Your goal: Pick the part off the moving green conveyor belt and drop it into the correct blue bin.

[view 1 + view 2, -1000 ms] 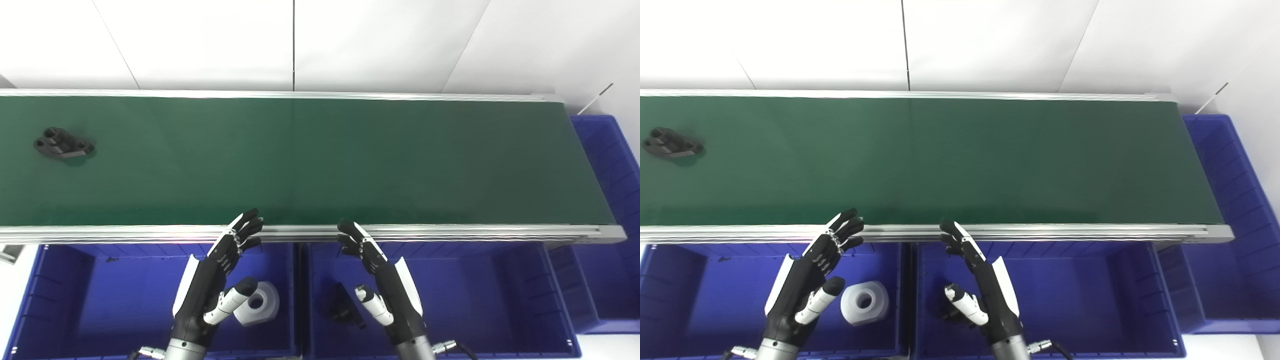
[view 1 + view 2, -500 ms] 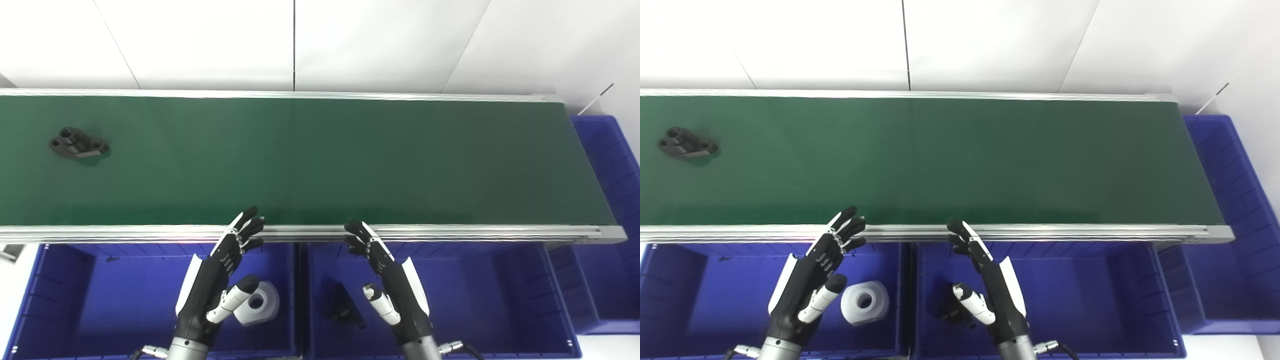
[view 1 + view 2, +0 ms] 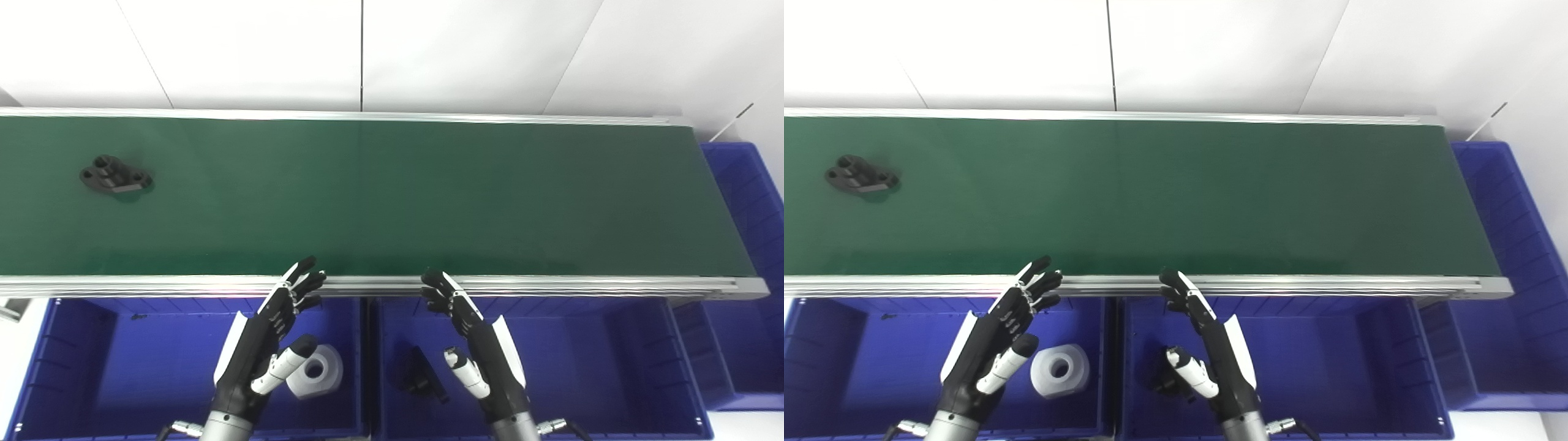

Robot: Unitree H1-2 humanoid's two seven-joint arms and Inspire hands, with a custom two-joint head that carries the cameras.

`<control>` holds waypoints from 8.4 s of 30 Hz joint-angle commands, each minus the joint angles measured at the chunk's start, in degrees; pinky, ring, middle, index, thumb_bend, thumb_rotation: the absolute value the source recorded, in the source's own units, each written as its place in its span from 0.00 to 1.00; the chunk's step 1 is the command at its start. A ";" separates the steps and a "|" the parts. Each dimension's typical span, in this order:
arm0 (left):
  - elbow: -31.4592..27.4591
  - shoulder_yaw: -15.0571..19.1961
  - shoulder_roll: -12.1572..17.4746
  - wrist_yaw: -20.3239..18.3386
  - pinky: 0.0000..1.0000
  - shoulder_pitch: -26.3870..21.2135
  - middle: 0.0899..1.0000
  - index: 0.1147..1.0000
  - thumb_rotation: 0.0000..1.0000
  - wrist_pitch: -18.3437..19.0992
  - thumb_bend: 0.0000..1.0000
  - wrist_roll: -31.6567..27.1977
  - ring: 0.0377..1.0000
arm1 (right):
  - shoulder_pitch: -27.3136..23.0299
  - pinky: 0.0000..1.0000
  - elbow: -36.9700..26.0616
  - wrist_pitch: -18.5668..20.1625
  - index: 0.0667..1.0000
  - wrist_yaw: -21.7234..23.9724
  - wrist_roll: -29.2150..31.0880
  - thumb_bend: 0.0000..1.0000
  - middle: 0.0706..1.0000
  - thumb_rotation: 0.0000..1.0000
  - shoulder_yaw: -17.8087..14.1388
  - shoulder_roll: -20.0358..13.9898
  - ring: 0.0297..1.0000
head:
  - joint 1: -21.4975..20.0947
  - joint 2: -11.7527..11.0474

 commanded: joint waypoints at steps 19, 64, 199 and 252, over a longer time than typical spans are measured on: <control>1.32 -0.46 -0.47 -0.01 0.83 -2.01 0.84 0.94 0.77 -4.76 0.75 0.14 0.88 | -0.43 0.76 -0.96 -1.28 0.88 0.94 0.17 0.89 0.86 1.00 0.20 0.52 0.82 | -0.72 -0.61; 1.22 -0.89 -0.76 0.36 0.83 -0.99 0.84 0.93 0.75 -5.84 0.73 0.98 0.87 | -0.70 0.71 -0.01 -2.63 0.85 1.29 0.70 0.88 0.82 0.98 0.08 0.08 0.77 | -0.11 -0.84; 14.07 -6.84 -4.01 4.10 0.71 -6.17 0.81 0.88 0.68 -12.93 0.81 5.83 0.81 | -58.78 0.50 30.31 35.43 0.78 5.92 -48.52 0.83 0.75 0.55 18.54 -3.72 0.65 | 7.16 -13.94; 10.06 -5.71 -3.74 3.25 0.75 -4.67 0.81 0.88 0.71 -10.18 0.81 5.24 0.83 | -46.56 0.16 10.79 27.05 0.45 -7.26 -37.66 0.50 0.28 0.14 16.10 -10.43 0.20 | 2.09 -9.86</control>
